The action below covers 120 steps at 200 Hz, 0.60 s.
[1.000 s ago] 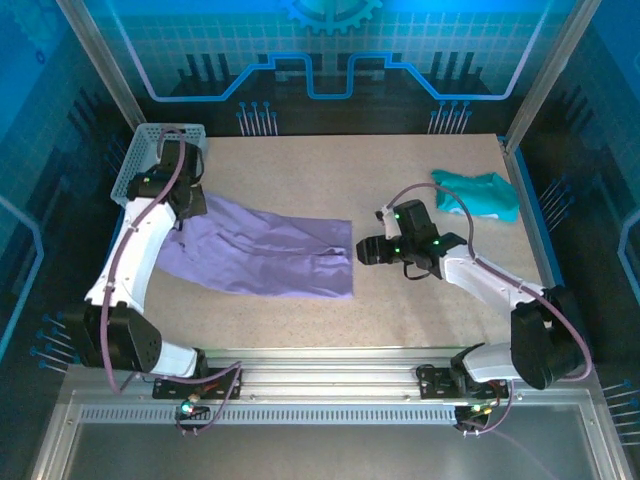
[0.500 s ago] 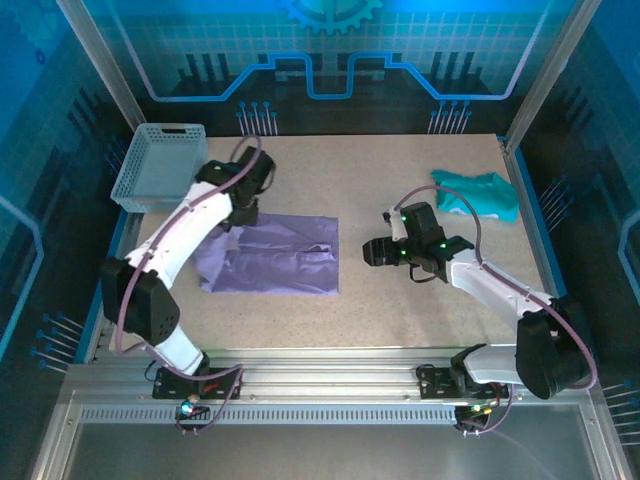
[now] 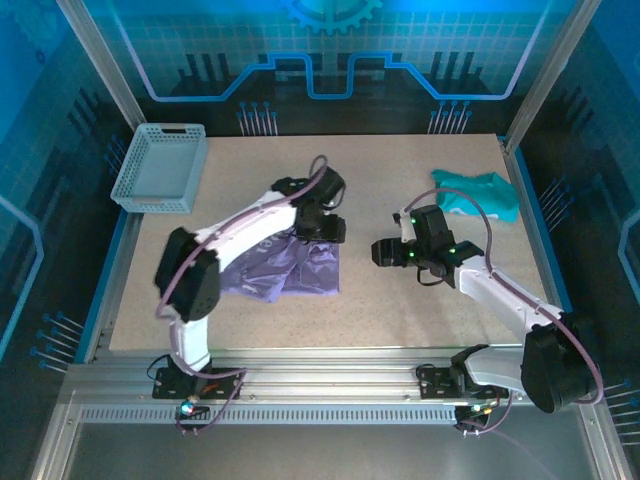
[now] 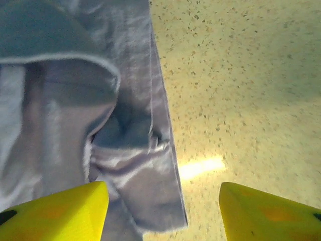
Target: Fold the inside-out t-shirt
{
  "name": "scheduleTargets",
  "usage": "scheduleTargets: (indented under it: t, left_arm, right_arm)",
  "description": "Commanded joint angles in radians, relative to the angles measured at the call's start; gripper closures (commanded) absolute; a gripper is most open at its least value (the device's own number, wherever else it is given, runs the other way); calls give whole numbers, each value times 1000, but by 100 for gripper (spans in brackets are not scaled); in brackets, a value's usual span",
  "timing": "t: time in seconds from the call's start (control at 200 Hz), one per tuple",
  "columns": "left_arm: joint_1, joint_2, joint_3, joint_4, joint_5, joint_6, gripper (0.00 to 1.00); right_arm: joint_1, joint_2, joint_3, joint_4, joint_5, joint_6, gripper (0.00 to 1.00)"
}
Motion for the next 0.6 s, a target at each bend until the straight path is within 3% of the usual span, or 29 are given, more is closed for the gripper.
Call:
scheduleTargets:
  t: [0.0, 0.095, 0.235, 0.375, 0.595]
  left_arm:
    - [123, -271, -223, 111, 85, -74, 36]
    - [195, -413, -419, 142, 101, -98, 34]
    - [201, -488, -545, 164, 137, -119, 34]
    - [220, -496, -610, 134, -17, -114, 33]
    - [259, -474, -686, 124, -109, -129, 32]
  right_arm:
    - [26, 10, -7, 59, -58, 9, 25]
    - [111, 84, 47, 108, -78, 2, 25]
    - [182, 243, 185, 162, -82, 10, 26]
    - [195, 453, 351, 188, -140, 6, 28]
    - [235, 718, 611, 65, -48, -30, 30]
